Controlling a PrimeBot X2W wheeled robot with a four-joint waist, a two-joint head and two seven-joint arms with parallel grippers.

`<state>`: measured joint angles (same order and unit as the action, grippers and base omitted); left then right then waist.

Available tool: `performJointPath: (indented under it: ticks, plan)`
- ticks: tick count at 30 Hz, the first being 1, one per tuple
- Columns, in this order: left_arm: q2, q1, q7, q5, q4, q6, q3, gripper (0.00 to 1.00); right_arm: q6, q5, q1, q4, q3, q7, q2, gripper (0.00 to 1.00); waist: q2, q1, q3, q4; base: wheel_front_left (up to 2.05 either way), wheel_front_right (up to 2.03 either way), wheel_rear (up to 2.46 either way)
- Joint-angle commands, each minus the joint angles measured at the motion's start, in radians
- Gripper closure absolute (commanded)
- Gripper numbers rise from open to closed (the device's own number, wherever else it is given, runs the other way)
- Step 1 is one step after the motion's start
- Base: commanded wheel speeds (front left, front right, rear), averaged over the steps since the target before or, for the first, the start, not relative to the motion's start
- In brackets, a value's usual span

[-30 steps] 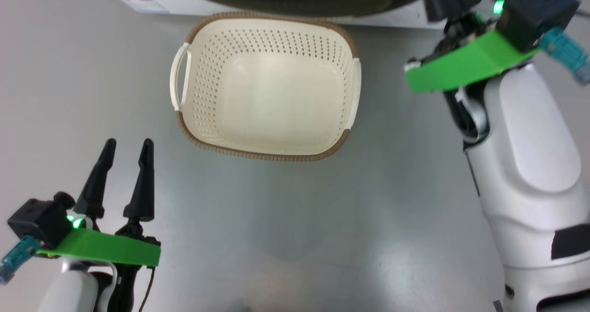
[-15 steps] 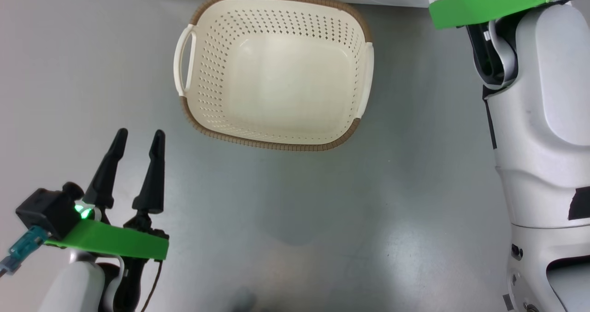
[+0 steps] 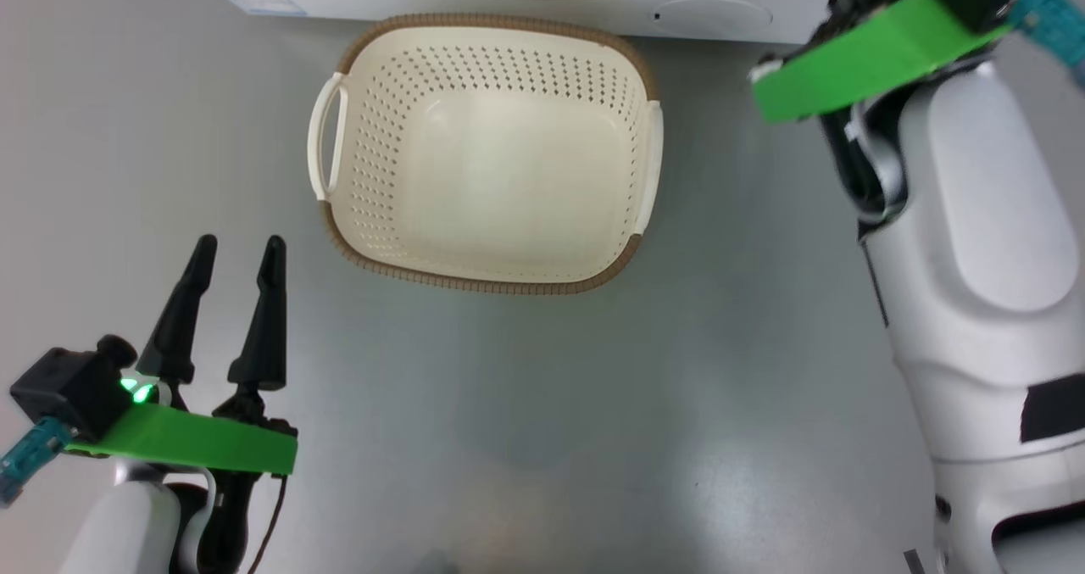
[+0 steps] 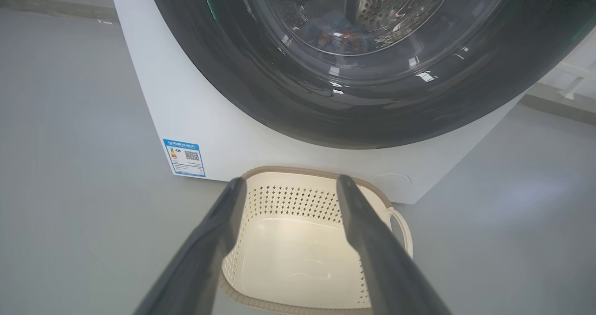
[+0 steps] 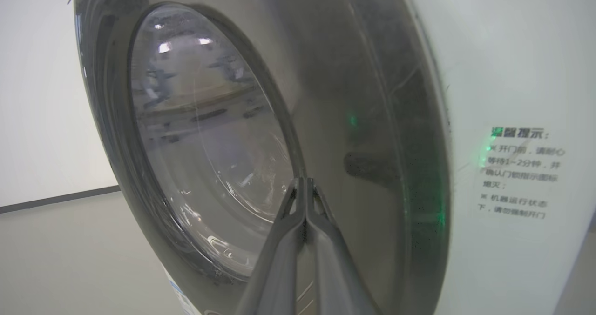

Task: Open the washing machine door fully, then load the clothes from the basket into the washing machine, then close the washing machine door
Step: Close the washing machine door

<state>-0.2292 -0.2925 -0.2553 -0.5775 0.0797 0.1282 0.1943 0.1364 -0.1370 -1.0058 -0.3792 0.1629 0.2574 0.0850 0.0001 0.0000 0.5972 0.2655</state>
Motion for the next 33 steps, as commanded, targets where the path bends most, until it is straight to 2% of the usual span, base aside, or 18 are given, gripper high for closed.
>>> performJointPath:
  ticks: [1, 19, 31, 32, 33]
  plan:
    - [-0.036, 0.006, -0.006, 0.007, -0.019, 0.003, -0.044, 0.00, -0.006, -0.015, 0.044, 0.024, 0.030, 0.004, -0.035, 1.00, -0.0001, 0.0000, -0.021, -0.016, 0.00, 0.00, 0.00]
    - [-0.040, 0.070, -0.006, 0.044, -0.031, 0.003, -0.091, 0.00, -0.006, -0.119, 0.395, 0.061, 0.115, 0.004, -0.035, 1.00, -0.0001, 0.0000, -0.155, -0.129, 0.00, 0.00, 0.00]
    - [-0.036, 0.131, -0.006, 0.074, -0.028, 0.003, -0.122, 0.00, -0.006, -0.115, 0.547, 0.065, 0.098, 0.004, -0.035, 1.00, -0.0001, 0.0000, -0.255, -0.195, 0.00, 0.00, 0.00]
    - [-0.035, 0.137, -0.006, 0.076, -0.026, 0.003, -0.126, 0.00, -0.006, -0.112, 0.557, 0.066, 0.094, 0.004, -0.035, 0.85, -0.0001, 0.0000, -0.265, -0.201, 0.00, 0.00, 0.00]
    - [-0.033, 0.142, -0.006, 0.078, -0.024, 0.003, -0.131, 0.00, -0.006, -0.109, 0.568, 0.068, 0.090, 0.004, -0.035, 0.58, -0.0001, 0.0000, -0.275, -0.206, 0.00, 0.00, 0.00]
